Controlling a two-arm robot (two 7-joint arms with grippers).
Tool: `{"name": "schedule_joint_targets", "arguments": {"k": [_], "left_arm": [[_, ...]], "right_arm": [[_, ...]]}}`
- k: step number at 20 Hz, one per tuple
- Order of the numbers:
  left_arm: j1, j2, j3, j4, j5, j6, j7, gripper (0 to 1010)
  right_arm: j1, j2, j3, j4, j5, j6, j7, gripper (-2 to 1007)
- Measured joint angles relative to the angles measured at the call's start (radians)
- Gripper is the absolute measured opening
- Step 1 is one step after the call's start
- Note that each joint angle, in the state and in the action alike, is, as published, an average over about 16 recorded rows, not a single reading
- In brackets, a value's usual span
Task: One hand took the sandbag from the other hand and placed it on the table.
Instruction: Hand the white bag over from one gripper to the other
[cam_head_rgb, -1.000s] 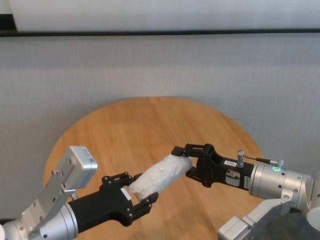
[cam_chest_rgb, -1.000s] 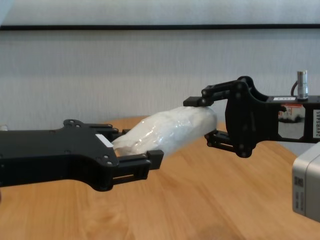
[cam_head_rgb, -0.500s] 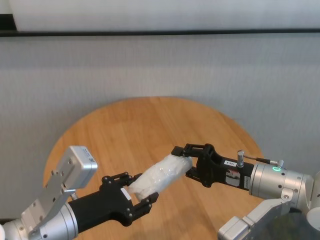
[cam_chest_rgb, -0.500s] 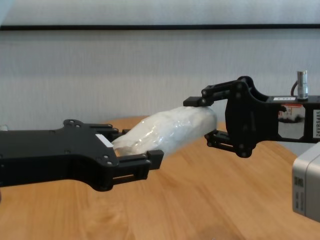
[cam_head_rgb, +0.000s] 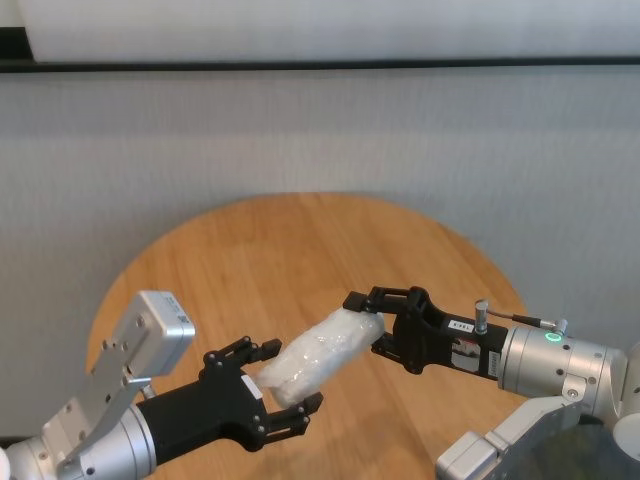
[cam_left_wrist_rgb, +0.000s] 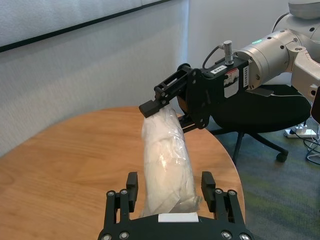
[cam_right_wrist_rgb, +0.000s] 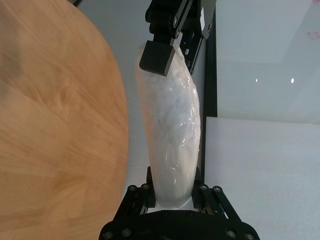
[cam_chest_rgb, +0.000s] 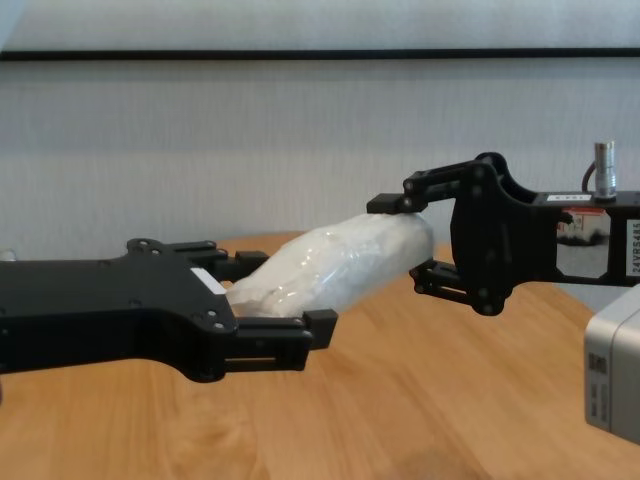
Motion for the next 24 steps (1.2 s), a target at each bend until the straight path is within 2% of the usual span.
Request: {"name": "schedule_joint_targets", "arguments": {"k": [6,10,17,24], "left_arm": [[0.0,0.0,0.0,0.0,0.0,0.0,0.0,925],[0.0,0.0,0.0,0.0,0.0,0.0,0.0,978],[0.003,0.004,-0.002,-0.001,-0.013,-0.009,-0.005,1002],[0.033,0.011,-0.034,-0.01,-0.053,-0.054,0.012,1002]], "right_arm": [[0.0,0.0,0.0,0.0,0.0,0.0,0.0,379],[0.0,0.0,0.0,0.0,0.0,0.0,0.0,379],[0.0,0.0,0.0,0.0,0.0,0.0,0.0,379],[0.0,0.0,0.0,0.0,0.0,0.0,0.0,379]]}}
